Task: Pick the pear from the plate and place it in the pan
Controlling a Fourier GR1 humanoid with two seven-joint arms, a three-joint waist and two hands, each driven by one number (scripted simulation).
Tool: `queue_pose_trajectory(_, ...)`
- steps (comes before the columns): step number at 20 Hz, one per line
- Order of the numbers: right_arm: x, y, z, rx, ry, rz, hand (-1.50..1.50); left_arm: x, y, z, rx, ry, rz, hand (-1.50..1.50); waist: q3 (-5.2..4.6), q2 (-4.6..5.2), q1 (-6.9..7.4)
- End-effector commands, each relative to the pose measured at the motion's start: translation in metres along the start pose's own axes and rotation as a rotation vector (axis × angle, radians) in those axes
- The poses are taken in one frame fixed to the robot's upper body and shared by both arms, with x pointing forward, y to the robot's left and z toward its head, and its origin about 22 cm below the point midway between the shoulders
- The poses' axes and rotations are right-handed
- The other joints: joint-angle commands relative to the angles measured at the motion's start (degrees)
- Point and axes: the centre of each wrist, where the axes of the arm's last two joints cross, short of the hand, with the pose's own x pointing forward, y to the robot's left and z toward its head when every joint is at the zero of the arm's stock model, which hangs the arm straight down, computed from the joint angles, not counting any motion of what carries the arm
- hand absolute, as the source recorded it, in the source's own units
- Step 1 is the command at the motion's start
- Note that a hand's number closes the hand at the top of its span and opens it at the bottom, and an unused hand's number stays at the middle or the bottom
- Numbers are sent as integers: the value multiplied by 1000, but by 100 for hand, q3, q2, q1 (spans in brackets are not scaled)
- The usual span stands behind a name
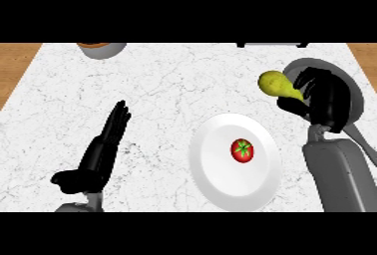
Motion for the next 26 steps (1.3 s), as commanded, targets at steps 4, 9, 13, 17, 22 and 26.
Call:
queue_pose_trajectory(4,-71,-10,-53,-200,5,131,150,-2,-9,3,-25,-4,4,0,5,38,102)
queue_pose_trajectory(9,-95,-25,-83,-342,54,43,150,-12,12,-6,-34,-9,-7,0,11,77,142)
queue_pose_trajectory(13,-114,-10,-92,-338,44,54,150,-4,7,-12,-48,-20,-2,0,13,81,198)
queue_pose_trajectory(17,-128,-44,-117,-351,42,50,150,-2,-12,-3,-56,-35,7,0,19,101,278)
queue_pose_trajectory(22,-163,-39,-103,26,266,142,-150,11,-13,-16,-76,-44,-5,0,13,166,391)
queue_pose_trajectory(26,-150,-34,-109,211,241,53,-150,3,-10,-13,-87,-45,1,0,28,186,458)
